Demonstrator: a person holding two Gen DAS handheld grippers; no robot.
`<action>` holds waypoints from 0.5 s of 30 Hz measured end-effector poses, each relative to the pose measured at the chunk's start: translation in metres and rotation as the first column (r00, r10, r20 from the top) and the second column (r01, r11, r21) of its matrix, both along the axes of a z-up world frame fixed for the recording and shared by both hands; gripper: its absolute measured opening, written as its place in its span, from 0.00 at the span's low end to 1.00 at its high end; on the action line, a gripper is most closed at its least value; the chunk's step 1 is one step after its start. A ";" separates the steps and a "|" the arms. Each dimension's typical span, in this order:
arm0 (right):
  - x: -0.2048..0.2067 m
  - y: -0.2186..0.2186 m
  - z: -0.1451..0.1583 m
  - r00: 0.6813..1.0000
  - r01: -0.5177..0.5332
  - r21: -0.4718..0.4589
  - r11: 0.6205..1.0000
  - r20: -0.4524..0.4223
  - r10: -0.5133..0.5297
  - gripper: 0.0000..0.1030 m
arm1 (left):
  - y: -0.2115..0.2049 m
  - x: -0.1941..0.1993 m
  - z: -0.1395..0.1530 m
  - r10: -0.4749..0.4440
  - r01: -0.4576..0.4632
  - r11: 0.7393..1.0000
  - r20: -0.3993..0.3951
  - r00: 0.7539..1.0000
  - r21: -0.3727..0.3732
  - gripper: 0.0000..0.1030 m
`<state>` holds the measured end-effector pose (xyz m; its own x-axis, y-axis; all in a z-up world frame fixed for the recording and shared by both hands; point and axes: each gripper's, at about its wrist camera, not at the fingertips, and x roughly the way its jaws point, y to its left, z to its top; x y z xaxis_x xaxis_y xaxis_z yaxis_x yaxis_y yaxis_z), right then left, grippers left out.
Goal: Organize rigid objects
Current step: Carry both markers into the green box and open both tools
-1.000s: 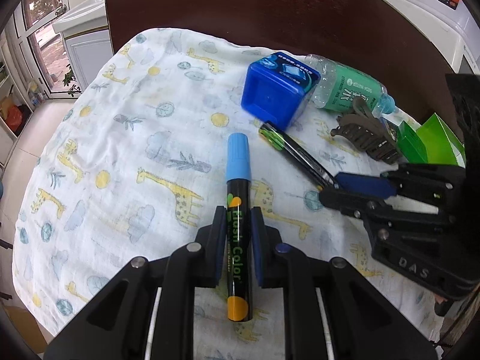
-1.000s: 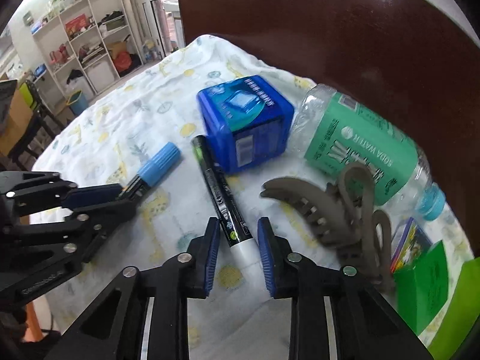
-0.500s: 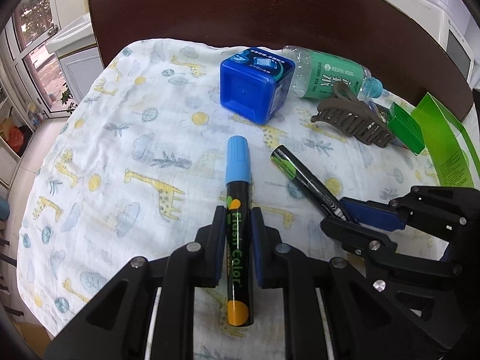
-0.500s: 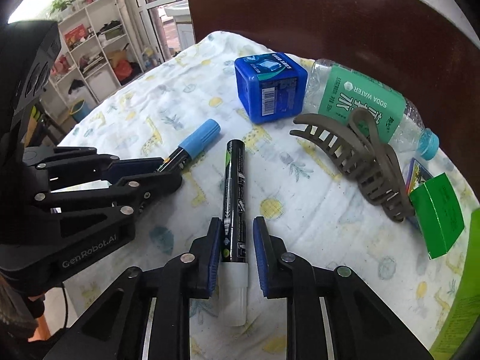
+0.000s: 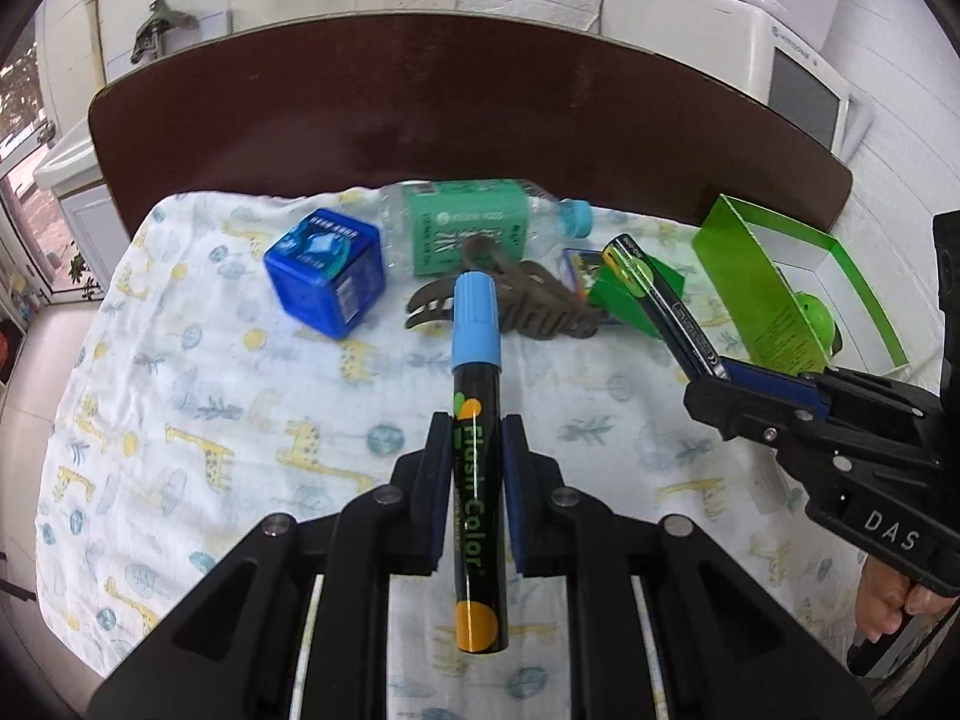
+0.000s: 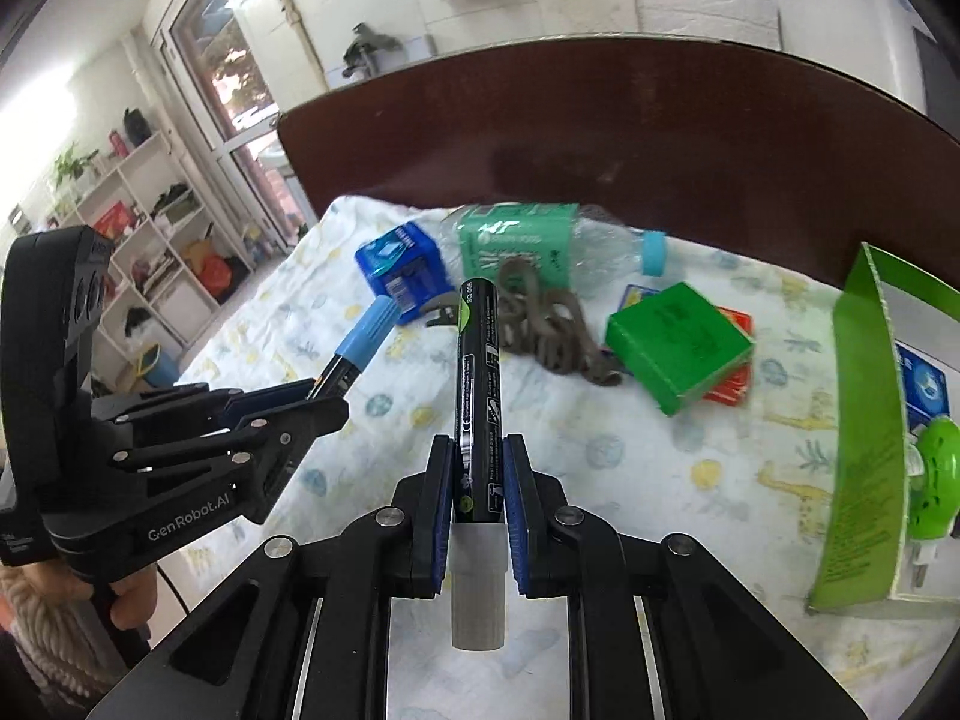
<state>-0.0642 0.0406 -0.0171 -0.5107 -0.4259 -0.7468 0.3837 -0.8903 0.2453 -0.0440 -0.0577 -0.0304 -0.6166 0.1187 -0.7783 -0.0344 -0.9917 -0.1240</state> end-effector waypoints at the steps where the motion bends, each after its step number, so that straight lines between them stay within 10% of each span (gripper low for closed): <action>1: 0.001 0.007 0.002 1.000 0.020 -0.014 1.000 -0.008 -0.020 0.17 | 0.010 -0.002 0.005 -0.018 0.018 1.000 -0.008 1.000 -0.007 0.14; 15: 0.018 0.135 0.030 0.946 0.297 -0.102 0.950 -0.105 -0.307 0.17 | 0.133 -0.026 0.042 -0.238 0.231 0.968 -0.071 0.969 -0.098 0.14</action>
